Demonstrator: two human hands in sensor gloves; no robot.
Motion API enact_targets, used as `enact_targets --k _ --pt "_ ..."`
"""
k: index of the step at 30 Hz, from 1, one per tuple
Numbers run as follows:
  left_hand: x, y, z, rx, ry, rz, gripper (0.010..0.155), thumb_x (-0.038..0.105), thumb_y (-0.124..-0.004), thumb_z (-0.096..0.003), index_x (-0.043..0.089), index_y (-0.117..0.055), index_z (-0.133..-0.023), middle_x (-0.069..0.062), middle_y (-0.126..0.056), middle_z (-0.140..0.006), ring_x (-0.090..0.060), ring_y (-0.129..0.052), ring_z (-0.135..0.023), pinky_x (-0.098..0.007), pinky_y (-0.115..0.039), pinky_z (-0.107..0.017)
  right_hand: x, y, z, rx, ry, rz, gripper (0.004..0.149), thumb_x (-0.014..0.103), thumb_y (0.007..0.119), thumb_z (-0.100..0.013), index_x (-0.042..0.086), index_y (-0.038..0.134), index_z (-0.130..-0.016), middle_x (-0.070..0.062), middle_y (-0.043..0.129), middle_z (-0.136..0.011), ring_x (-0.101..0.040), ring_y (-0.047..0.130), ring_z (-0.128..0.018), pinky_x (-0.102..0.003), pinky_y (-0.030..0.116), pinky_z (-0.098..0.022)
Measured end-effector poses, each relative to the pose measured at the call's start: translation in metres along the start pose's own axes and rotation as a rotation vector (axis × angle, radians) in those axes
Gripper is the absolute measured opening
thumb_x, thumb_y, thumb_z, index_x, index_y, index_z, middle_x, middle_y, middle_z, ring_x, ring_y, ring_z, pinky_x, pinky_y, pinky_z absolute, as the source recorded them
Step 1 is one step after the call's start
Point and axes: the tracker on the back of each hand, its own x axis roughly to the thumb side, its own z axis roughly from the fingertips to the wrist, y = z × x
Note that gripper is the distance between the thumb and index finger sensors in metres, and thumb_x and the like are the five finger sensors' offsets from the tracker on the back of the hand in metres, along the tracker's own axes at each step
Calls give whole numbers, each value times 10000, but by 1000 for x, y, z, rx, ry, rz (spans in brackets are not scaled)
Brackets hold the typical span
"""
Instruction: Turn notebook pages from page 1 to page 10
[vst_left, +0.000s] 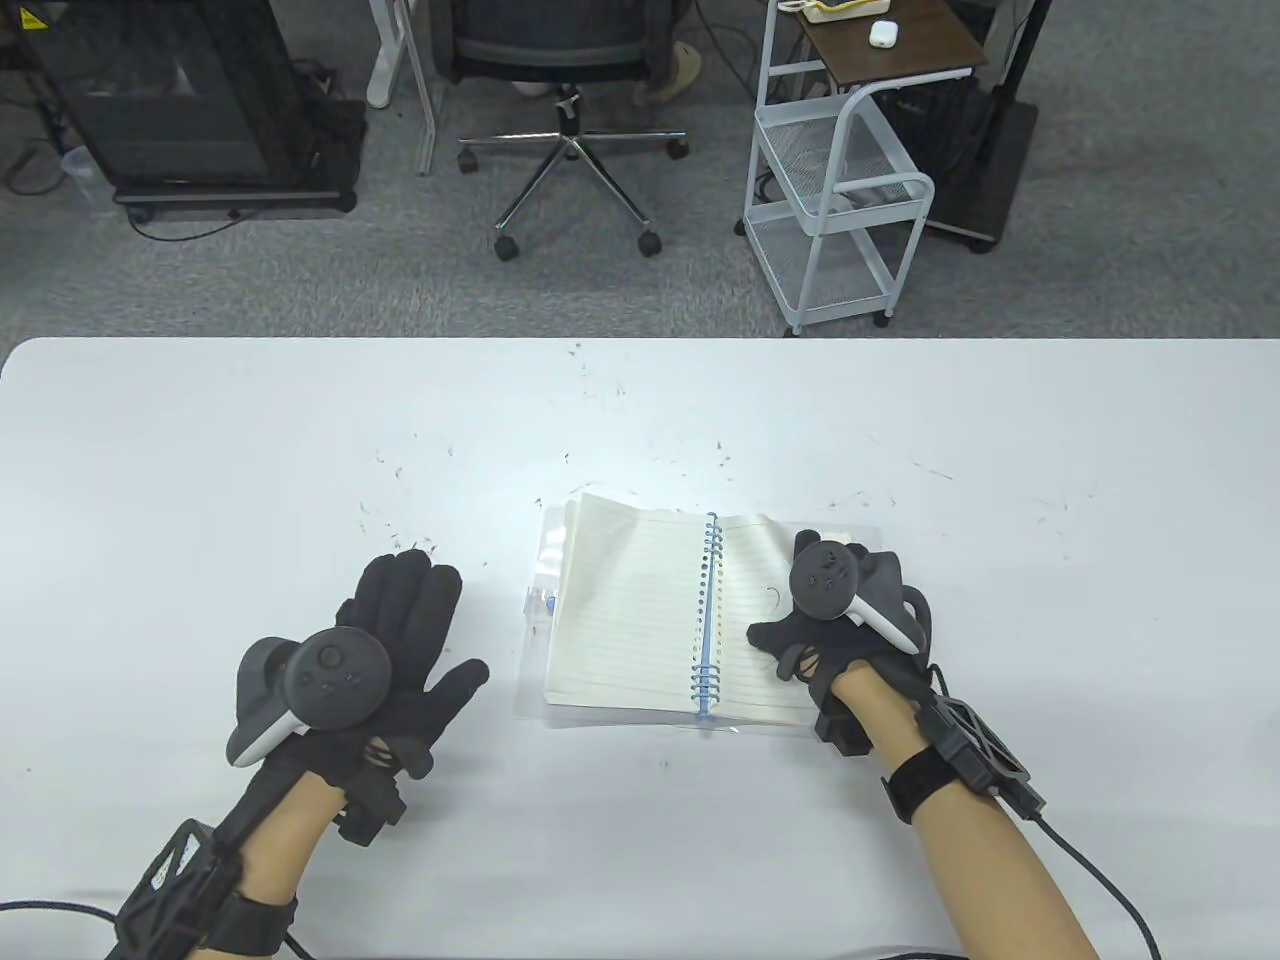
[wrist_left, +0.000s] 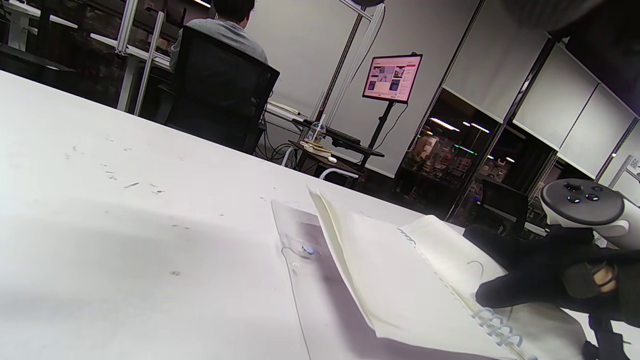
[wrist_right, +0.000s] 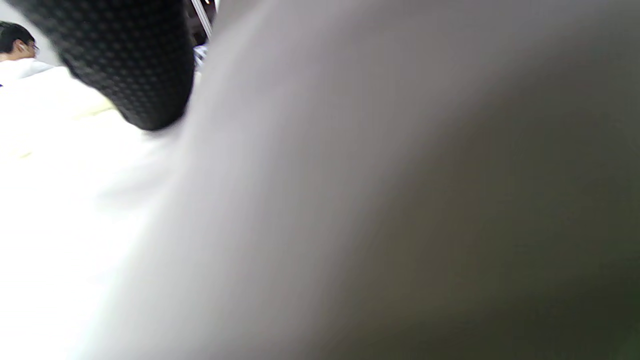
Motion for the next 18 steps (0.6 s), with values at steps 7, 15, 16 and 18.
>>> enact_targets --k 7,15,16,18 --pt "0 0 0 5 -4 1 866 688 -634 -455 253 -326 -1137 -96 -214 -1193 -460 -187 -1148 -713 -342 -747 10 -18 9 -30 -17 -130 945 490 874 -446 92 207 -984 -224 506 -1044 -601 533 -908 -744 482 -592" --pt "0 0 1 11 -5 3 866 687 -634 -456 253 -325 -1138 -95 -212 -1193 -459 -186 -1148 -712 -341 -748 -4 -40 19 -113 79 -470 960 463 848 -459 9 163 -954 -429 240 -946 -548 741 -822 -669 641 -564" --pt "-1 0 1 11 -5 3 867 688 -634 -455 252 -325 -1138 -96 -214 -1193 -460 -186 -1148 -712 -341 -747 -7 -44 21 -136 92 -507 958 455 849 -457 -2 166 -950 -439 248 -936 -523 778 -805 -650 668 -556" --pt "-1 0 1 13 -4 4 866 688 -634 -455 253 -326 -1137 -95 -214 -1193 -458 -185 -1148 -712 -341 -748 -14 -50 24 -168 121 -581 946 436 854 -453 -23 188 -943 -442 313 -928 -458 859 -760 -607 727 -535"
